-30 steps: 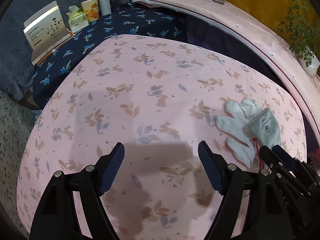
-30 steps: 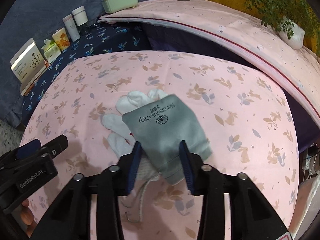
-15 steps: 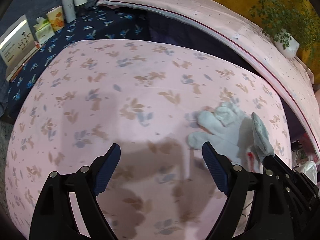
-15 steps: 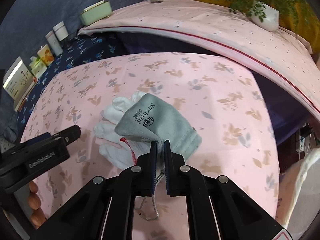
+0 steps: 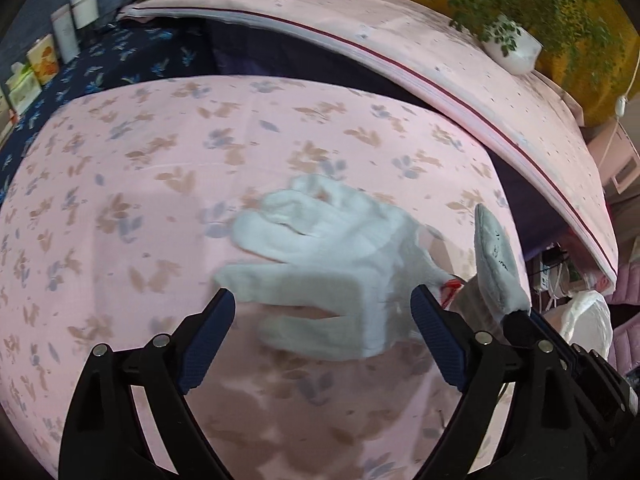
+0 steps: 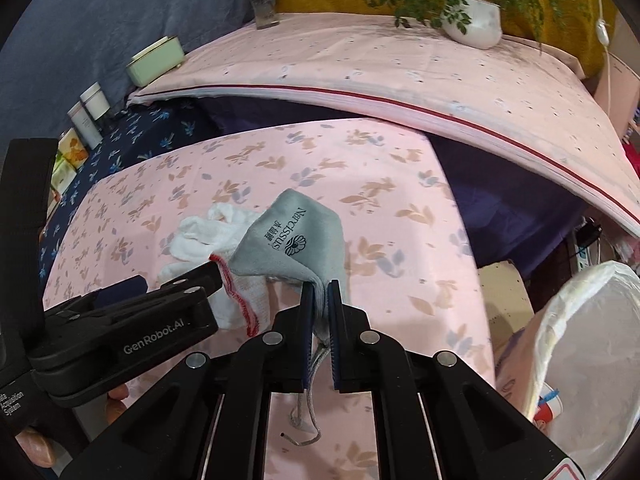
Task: Collect trash
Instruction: 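Grasp the grey pouch with the right tool while the left tool grasps the white glove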
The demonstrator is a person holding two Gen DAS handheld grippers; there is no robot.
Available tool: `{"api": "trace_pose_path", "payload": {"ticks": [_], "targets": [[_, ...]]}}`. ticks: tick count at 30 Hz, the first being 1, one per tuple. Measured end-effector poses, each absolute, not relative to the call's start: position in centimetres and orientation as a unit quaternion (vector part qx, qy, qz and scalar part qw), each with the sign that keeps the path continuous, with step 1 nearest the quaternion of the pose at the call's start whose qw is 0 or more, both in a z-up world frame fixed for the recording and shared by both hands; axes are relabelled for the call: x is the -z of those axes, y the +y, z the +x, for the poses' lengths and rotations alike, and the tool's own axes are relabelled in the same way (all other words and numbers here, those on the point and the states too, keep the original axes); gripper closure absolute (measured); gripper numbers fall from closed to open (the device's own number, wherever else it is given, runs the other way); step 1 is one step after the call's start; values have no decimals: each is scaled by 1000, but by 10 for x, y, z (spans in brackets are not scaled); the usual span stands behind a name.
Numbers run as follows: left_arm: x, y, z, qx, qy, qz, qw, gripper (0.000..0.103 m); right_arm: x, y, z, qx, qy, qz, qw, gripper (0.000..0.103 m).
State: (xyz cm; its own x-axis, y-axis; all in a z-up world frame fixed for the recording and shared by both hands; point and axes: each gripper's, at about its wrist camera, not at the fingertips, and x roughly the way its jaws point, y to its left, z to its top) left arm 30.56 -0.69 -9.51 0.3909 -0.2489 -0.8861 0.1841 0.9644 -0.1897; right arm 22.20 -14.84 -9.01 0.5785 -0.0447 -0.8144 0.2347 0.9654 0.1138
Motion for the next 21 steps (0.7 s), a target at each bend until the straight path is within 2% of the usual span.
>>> {"api": "trace_pose_path", "payload": {"ticks": [3,6,8,11,13,15,21], "targets": [[107,-22,310,128,550,-23,825,18,92,-159,217,86,453,111,880,96],[114,-32,310,119,551,-7,826,23,96,-167,212,93,456,116,878,96],[115,-39,307,115,542,13,832,30,98,-172,208,96,456,118,877,96],[113,-46,302,119,534,29,836,50,98,-178,203,100,456,122,876,96],[112,-50,299,127,534,33,835,75,98,-181,201,101,455,125,876,97],[111,-55,297,140,539,30,830,93,98,-184,199,102,453,128,876,98],[103,-57,287,152,548,16,822,98,90,-188,190,101,447,127,880,100]]}}
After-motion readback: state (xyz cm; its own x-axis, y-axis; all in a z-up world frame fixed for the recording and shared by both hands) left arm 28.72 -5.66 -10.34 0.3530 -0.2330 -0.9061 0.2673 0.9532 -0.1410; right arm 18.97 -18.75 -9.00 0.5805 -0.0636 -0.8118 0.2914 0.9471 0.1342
